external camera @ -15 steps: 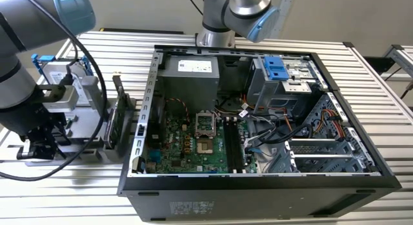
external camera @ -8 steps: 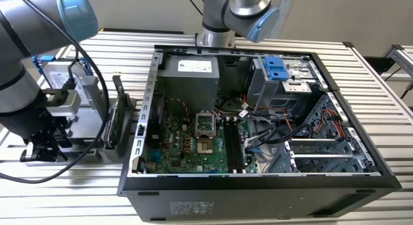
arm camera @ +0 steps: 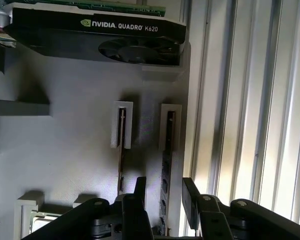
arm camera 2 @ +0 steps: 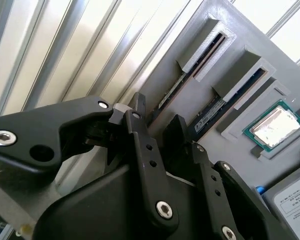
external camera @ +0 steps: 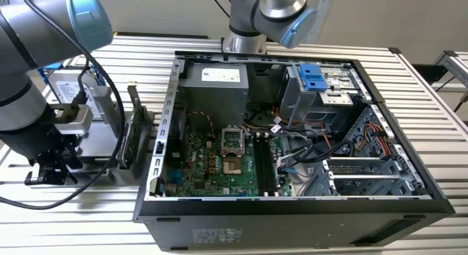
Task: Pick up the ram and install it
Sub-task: 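Pick up the ram and move it above insertion slot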
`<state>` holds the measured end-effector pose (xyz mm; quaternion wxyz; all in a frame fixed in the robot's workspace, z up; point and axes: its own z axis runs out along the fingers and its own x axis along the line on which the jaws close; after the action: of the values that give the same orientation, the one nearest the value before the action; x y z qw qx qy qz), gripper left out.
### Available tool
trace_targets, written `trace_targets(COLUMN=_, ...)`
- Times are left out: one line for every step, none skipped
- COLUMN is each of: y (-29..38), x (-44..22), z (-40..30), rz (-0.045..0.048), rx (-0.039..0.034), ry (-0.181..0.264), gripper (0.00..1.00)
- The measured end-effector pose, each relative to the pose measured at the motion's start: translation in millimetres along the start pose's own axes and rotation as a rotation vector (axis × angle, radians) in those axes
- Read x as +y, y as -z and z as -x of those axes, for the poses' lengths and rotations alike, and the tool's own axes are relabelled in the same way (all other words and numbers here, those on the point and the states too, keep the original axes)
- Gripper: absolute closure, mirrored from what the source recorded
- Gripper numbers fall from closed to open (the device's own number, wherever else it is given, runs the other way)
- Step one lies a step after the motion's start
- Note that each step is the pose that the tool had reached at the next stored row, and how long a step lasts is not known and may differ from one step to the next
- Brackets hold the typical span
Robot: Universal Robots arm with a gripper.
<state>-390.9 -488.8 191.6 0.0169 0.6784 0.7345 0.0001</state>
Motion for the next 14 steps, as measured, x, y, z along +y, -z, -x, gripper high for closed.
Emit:
trace_targets(y=0.0, x=0.0, z=0.0, rz=0.0000, rx=0.0000, ry=0.000, gripper=0.00)
trace_targets(y=-0.1, x=0.0, z=0.0, rz=0.0001, rx=0.0000, ry=0.000, gripper=0.00)
trace_targets(y=-0.1, x=0.0, z=0.0, rz=0.0000, rx=0.0000, ry=0.000, gripper=0.00)
trace_targets(y=-0.1, x=0.0, z=0.0, rz=0.0001, rx=0.0001, ry=0.000, gripper=0.00)
trace_targets(y=-0.2, x=0.0, z=0.0, rz=0.0001, rx=0.0001, ry=0.000, gripper=0.00)
trace_targets(y=-0.1, x=0.0, z=0.0, rz=0.0001, rx=0.0001, ry=0.000, gripper=0.00)
trace_targets(y=-0.2, x=0.0, z=0.0, rz=0.0001, rx=0.0001, ry=0.000, gripper=0.00)
trace_targets(y=-0.2, x=0.0, z=0.0, rz=0.0001, rx=0.0001, ry=0.000, gripper=0.00)
trace_targets(y=-0.2, x=0.0, z=0.0, rz=0.0002, rx=0.0001, ry=0.000, gripper=0.00)
trace_targets(y=-0.2, x=0.0, z=0.0, rz=0.0001, rx=0.0002, ry=0.000, gripper=0.00)
trace_targets(y=-0.2, x=0.0, z=0.0, rz=0.0001, rx=0.0001, ry=0.000, gripper=0.00)
trace_targets(y=-0.2, x=0.0, z=0.0, rz=0.0001, rx=0.0001, ry=0.000, gripper=0.00)
trace_targets(y=-0.2, x=0.0, z=0.0, rz=0.0001, rx=0.0001, ry=0.000, gripper=0.00)
trace_targets(y=-0.3, x=0.0, z=0.0, rz=0.0001, rx=0.0001, ry=0.000, gripper=0.00)
